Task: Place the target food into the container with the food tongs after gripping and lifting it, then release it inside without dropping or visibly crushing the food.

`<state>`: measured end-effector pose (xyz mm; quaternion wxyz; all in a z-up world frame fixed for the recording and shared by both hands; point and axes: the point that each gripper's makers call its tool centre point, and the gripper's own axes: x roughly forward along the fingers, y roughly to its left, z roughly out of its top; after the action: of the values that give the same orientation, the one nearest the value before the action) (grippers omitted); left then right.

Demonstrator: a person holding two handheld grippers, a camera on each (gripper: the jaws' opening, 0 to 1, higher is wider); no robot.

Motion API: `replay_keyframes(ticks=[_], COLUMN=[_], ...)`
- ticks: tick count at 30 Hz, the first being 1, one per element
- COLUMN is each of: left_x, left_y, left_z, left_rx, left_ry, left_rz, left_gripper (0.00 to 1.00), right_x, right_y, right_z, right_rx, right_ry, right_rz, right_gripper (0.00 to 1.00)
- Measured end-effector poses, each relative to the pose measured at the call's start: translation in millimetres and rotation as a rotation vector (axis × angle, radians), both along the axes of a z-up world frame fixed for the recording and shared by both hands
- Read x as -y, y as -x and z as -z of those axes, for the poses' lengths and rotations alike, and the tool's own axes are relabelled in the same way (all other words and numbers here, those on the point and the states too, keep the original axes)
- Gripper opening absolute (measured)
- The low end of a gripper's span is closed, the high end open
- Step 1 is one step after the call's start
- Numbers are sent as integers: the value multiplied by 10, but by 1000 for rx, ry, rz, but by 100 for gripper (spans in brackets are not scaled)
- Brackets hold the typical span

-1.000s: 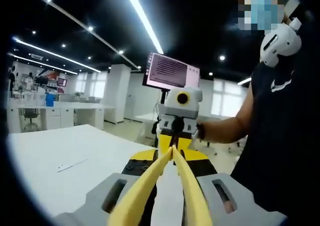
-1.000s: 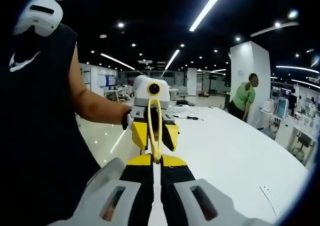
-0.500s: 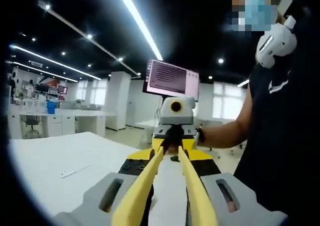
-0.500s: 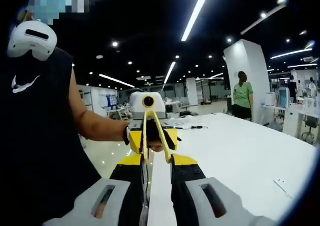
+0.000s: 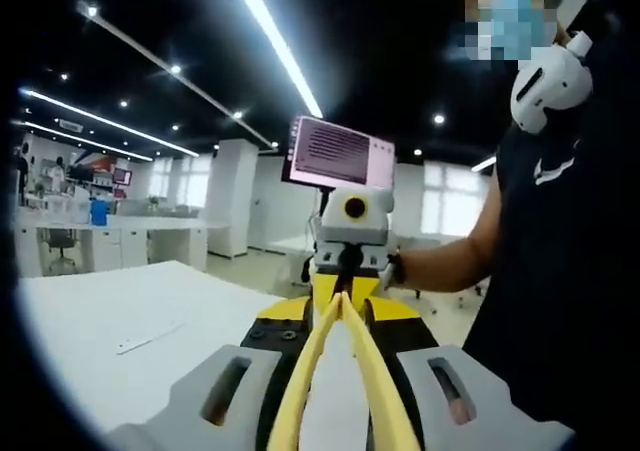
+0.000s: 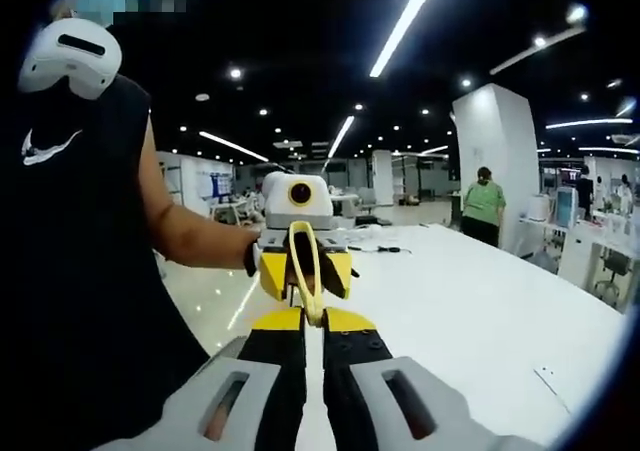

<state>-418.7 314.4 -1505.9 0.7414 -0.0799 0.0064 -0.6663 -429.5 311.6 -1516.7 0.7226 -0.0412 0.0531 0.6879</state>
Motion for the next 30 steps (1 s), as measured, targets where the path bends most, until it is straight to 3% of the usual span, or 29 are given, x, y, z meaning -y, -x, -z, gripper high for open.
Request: replay_keyframes(ticks=[6, 9, 13, 15, 20, 30], left_x=[71, 77, 88, 86, 119, 149], left_y=[81, 90, 97, 74, 113, 122], left_z=[-16, -115, -189, -69, -129, -219], left_rx=[-6, -2, -2, -12, -22, -31], left_ry=[-9, 34, 60, -8, 12, 44], left_rz=[-6, -12, -19, -32, -33, -35], left_gripper=[16, 17, 17, 16, 16, 15], right_x=[-18, -21, -20, -5, 9, 21], right_y=[3, -19, -29, -34, -26, -14], right_z=[46, -22, -52, -111, -273, -218], right_rx=[-5, -84, -133, -131, -94, -82], right_ry=[12, -79, -152, -176, -201, -169], right_rz=[-3, 6, 10, 16, 15, 7], right_gripper=[3, 2, 2, 1, 1, 1])
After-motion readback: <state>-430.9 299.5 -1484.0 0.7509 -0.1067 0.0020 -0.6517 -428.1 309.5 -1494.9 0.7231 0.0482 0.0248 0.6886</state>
